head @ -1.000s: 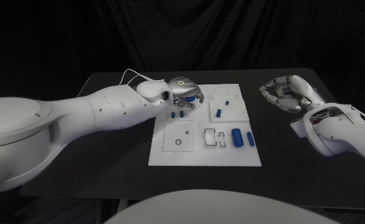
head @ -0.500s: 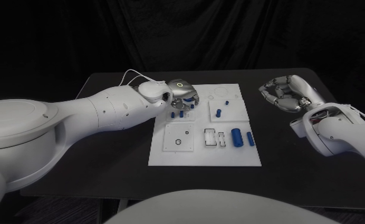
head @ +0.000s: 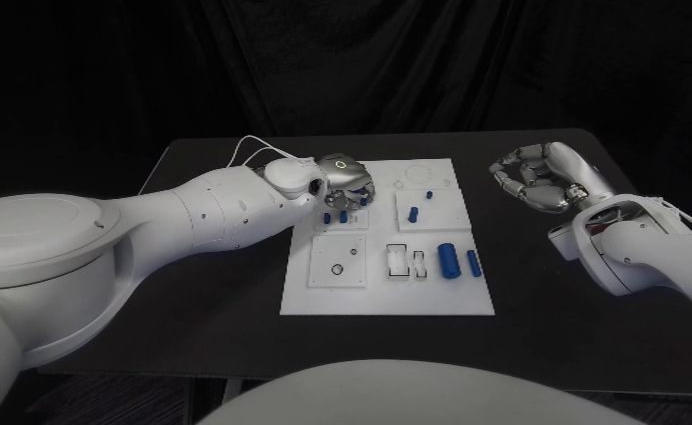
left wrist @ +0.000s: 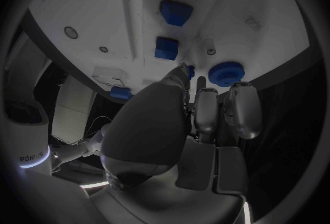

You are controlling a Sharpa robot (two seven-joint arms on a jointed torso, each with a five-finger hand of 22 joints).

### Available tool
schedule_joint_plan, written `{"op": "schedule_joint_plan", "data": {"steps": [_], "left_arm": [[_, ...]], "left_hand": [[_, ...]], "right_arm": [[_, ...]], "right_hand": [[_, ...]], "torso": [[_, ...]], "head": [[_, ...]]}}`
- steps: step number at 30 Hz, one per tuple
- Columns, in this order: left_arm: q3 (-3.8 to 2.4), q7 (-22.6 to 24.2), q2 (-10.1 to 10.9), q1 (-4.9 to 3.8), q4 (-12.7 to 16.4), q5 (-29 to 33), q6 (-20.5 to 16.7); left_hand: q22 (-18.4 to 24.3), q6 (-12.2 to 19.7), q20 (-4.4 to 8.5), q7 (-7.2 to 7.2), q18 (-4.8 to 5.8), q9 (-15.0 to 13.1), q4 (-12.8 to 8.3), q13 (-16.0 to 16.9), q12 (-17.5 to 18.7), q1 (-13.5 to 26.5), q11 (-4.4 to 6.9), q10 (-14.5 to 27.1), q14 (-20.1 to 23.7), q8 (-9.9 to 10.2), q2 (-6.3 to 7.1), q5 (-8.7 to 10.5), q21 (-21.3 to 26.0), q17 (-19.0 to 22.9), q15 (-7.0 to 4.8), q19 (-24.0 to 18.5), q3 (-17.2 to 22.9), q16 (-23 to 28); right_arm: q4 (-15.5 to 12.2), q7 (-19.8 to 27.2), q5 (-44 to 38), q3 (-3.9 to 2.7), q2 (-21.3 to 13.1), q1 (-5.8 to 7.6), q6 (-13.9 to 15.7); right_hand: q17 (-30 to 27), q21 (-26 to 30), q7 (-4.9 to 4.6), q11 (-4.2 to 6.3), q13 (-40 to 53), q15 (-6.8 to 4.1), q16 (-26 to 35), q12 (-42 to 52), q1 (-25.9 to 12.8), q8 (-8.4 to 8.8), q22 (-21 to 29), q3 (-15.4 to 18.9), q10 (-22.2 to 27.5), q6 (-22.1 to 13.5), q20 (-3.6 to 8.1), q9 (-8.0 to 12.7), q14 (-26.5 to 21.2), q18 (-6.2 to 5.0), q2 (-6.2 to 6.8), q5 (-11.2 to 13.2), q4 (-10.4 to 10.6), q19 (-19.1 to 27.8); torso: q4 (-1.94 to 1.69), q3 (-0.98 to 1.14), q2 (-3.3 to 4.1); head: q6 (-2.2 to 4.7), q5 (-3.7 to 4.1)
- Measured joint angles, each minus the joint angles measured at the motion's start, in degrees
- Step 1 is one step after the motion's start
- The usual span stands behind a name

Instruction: Assemble the parts on the task board

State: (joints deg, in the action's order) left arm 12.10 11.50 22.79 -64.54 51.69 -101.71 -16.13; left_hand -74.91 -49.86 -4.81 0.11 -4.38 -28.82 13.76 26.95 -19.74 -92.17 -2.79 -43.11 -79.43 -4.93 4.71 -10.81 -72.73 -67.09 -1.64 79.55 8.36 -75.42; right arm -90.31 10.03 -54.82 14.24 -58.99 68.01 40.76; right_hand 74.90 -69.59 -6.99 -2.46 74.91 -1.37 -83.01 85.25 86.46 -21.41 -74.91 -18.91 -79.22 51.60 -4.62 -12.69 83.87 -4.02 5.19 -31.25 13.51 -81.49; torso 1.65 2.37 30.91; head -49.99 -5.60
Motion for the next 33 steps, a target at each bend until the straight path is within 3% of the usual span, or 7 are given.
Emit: {"op": "schedule_joint_plan", "data": {"steps": [18,22,33], "left_arm": [[0.00,0.1,-0.8,0.24,-0.9,-0.1,-0.1],[0.00,0.1,-1.0,0.31,-1.1,-0.1,-0.1],[0.00,0.2,-1.7,0.51,-2.0,-0.1,-0.4]], "left_hand": [[0.0,-1.6,0.20,0.51,0.00,0.9,-1.3,-0.8,-1.3,0.8,1.24,-3.3,0.2,0.0,-0.75,-1.91,0.2,0.2,-0.20,-0.2,3.1,0.0],[0.0,-2.4,0.20,0.95,0.00,1.2,-1.9,-1.4,-1.7,0.7,2.05,-5.5,0.1,0.0,-0.75,-2.12,0.0,0.2,-0.99,-0.2,4.3,-0.4],[0.0,-5.0,0.42,1.74,0.00,1.2,-3.5,-3.0,-1.3,1.0,3.35,-8.4,0.3,-0.8,-0.97,-2.45,-0.4,0.7,-1.75,0.0,6.5,-0.4]], "right_arm": [[-0.1,0.0,0.0,0.00,0.0,0.00,0.0],[-0.1,0.0,0.0,0.00,0.0,0.00,0.0],[-0.1,0.0,0.0,0.00,0.0,0.00,0.0]], "right_hand": [[0.0,0.0,0.00,0.00,0.0,0.00,0.0,0.0,0.0,0.00,0.0,0.0,0.0,0.0,0.00,0.0,0.0,0.00,0.00,0.0,0.0,0.0],[0.0,0.0,0.00,0.00,0.0,0.00,0.0,0.0,0.0,0.00,0.0,0.0,0.0,0.0,0.00,0.0,0.0,0.00,0.00,0.0,0.0,0.0],[0.0,0.0,0.00,0.00,0.0,0.00,0.0,0.0,0.0,0.00,0.0,-0.2,0.0,0.0,0.00,0.0,0.0,0.00,0.00,0.0,-0.2,0.0]], "torso": [[0.02,0.00,0.02],[0.02,0.00,0.01],[0.02,0.00,0.01]], "head": [[0.00,-0.13],[0.00,-0.09],[0.00,-0.25]]}}
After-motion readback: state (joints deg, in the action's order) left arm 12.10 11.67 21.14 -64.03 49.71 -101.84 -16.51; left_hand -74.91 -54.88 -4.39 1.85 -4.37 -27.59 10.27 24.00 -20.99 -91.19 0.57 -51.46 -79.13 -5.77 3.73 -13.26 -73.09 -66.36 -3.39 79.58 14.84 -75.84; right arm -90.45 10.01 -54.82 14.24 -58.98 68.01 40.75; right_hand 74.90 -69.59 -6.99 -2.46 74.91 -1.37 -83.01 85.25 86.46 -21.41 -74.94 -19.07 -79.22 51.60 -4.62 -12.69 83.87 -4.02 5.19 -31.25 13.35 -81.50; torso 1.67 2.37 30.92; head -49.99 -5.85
